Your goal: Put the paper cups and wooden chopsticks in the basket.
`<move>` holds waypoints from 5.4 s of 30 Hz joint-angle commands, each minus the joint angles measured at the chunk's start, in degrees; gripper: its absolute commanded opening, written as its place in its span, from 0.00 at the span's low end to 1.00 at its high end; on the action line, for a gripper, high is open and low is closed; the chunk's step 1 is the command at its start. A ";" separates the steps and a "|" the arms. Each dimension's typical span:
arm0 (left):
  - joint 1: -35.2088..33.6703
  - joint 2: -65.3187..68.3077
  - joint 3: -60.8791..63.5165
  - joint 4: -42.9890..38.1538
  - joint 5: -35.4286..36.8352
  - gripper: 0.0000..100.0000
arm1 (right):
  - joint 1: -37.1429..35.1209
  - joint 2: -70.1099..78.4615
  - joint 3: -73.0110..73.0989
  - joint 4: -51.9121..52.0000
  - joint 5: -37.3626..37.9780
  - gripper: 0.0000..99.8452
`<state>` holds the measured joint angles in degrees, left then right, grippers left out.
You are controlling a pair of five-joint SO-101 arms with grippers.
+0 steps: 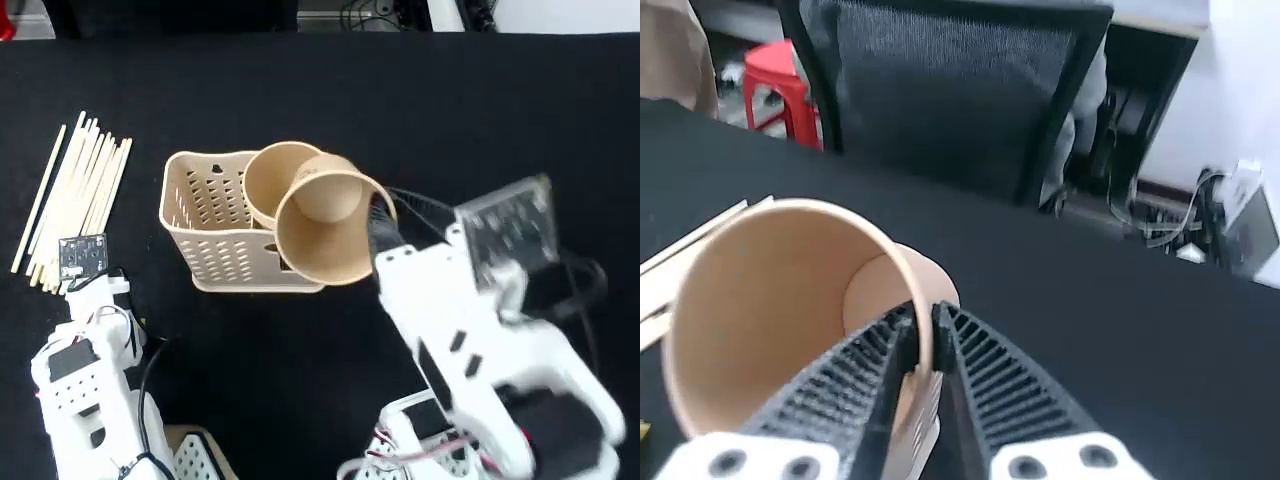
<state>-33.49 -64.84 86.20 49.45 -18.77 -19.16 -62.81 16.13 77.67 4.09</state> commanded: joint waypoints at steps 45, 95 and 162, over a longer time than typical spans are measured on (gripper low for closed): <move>0.04 -0.70 -0.13 -0.44 -0.18 0.20 | -0.62 18.42 -0.48 -9.76 -9.49 0.24; -1.01 -0.70 -0.13 -0.62 -0.26 0.20 | 20.22 -40.57 78.37 -24.44 12.48 0.03; 2.24 115.69 -135.69 41.41 -21.36 0.06 | 25.76 -40.48 80.48 -29.36 12.22 0.03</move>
<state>-31.12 51.12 -45.14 86.11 -39.78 5.89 -103.08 96.75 49.54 16.40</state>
